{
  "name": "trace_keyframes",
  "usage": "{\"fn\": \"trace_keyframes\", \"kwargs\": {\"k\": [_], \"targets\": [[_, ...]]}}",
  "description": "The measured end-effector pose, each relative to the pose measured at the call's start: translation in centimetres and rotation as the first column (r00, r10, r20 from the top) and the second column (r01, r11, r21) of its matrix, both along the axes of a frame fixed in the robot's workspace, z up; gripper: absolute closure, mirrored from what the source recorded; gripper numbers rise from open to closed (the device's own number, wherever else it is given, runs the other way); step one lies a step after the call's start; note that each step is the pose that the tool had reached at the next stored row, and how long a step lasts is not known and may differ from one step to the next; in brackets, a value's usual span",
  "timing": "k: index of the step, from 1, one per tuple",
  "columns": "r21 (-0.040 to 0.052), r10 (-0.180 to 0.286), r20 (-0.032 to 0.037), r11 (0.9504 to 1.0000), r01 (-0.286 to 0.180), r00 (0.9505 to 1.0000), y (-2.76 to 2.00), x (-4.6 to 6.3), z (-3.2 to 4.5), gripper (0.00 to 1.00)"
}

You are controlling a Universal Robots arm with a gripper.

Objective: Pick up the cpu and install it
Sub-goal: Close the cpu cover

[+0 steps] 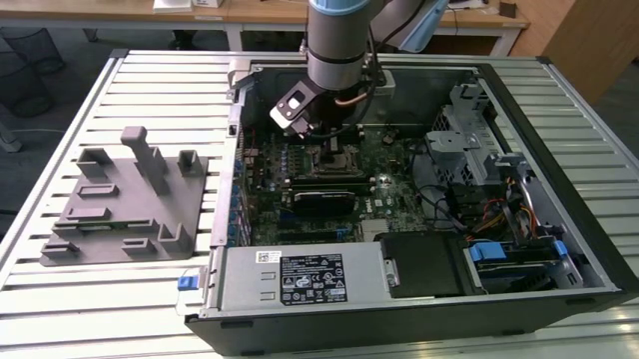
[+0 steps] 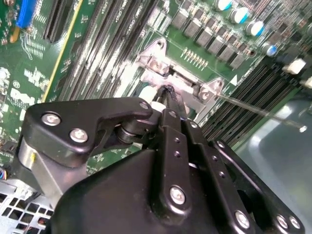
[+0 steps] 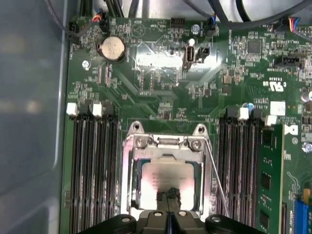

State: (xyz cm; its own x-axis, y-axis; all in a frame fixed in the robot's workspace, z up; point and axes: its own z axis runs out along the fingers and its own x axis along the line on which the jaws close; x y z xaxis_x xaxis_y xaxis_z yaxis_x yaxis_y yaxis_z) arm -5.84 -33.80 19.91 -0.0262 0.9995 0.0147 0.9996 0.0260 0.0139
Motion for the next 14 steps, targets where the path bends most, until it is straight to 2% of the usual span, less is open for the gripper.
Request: {"fn": "trace_keyframes", "kwargs": {"k": [3,8,14], "targets": [[-0.0004,0.000,-0.0013,1.0000,0.000,1.0000,-0.01,0.4,-0.01,0.89],[-0.0004,0.000,-0.0014,1.0000,0.000,1.0000,0.00,0.4,0.23,0.89],[-0.0004,0.000,-0.0014,1.0000,0.000,1.0000,0.00,0.4,1.59,0.89]]}}
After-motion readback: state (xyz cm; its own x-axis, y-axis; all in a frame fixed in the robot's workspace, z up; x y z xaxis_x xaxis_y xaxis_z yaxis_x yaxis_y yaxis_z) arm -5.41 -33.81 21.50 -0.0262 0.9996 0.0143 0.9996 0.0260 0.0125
